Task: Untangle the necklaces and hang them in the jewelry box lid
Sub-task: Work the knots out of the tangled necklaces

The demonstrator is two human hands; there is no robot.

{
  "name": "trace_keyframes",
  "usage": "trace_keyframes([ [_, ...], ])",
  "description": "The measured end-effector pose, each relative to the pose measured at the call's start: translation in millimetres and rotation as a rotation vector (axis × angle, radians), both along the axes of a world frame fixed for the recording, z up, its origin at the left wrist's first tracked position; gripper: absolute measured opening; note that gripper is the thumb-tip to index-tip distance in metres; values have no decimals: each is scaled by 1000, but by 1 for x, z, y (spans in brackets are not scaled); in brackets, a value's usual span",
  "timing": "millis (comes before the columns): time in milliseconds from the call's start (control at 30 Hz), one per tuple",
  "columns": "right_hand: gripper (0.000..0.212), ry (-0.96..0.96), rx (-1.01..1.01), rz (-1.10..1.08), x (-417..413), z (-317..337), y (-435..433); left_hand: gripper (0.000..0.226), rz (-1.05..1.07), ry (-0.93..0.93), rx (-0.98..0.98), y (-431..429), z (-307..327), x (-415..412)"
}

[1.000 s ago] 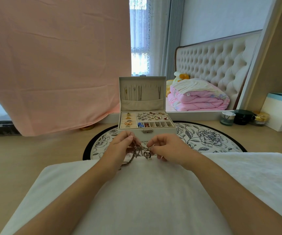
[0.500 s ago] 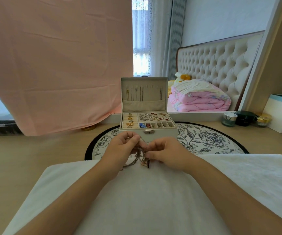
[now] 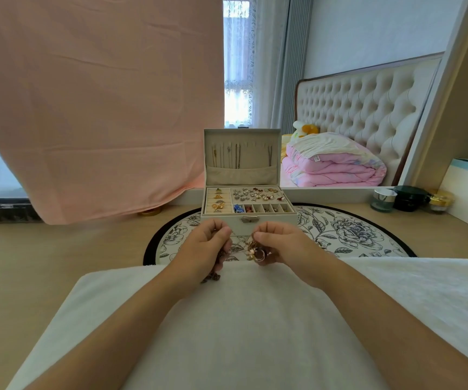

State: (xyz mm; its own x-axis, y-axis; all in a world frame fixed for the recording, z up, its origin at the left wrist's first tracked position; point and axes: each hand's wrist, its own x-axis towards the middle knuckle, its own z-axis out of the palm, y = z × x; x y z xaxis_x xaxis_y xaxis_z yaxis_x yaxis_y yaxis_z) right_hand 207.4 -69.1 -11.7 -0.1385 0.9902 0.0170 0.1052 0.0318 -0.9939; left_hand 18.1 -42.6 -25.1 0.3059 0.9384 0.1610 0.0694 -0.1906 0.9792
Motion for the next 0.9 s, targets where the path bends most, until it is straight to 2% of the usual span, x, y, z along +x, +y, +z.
trace_keyframes([
  [100,11,-83,16,58,0,-1,-3,18,4,-60,-40,3,-3,1],
  [200,9,-187,46,144,-1,2,-6,17,20,-21,-18,5,-7,2],
  [300,28,-298,87,165,-2,-3,-4,14,40,72,42,4,-12,3],
  [433,31,-93,16,161,4,-3,-2,13,40,164,85,9,-15,-1],
  [567,20,-197,72,97,4,-3,-2,14,1,168,130,6,-11,-3],
  [633,27,-236,126,35,3,-6,-1,12,-49,241,201,4,-8,-5],
  [733,34,-190,175,-15,3,-7,3,8,-53,355,261,2,-5,-7],
  [833,37,-197,221,-41,3,-8,5,8,-4,361,278,0,-5,-7],
  [900,38,-203,261,-78,2,-9,6,9,27,299,277,0,-7,-6],
])
